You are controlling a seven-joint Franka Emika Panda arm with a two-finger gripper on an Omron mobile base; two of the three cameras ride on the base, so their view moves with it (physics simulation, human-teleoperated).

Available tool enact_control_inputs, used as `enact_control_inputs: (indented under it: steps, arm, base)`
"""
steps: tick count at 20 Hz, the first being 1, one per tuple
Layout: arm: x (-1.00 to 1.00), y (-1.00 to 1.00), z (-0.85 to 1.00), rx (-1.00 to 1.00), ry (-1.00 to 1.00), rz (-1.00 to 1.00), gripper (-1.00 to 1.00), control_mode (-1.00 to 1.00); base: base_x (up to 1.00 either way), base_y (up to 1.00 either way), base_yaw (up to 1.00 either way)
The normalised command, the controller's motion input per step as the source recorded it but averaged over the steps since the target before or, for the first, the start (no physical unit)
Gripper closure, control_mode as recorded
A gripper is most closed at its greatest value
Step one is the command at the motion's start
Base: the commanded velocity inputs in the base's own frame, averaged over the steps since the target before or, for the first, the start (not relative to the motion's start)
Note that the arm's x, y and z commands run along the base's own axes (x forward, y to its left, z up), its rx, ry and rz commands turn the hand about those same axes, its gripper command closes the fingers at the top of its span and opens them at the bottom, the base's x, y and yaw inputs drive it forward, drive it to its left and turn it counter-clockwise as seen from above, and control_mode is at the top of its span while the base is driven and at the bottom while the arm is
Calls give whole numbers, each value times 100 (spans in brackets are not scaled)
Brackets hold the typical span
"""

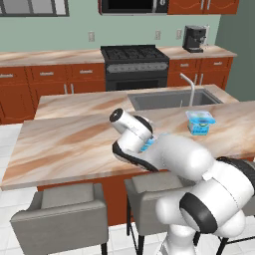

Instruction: Stack the yogurt containers by placing the smaller containers on top of the larger containers.

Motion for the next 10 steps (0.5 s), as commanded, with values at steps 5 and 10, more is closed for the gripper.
enact_control_inputs:
  steps: [5,10]
  arm:
    - [28,8,-13,0,2,0,-100,-100]
    - [25,6,-11,0,1,0,-100,-100]
  base:
    - [0,0,0]
    - [0,0,0]
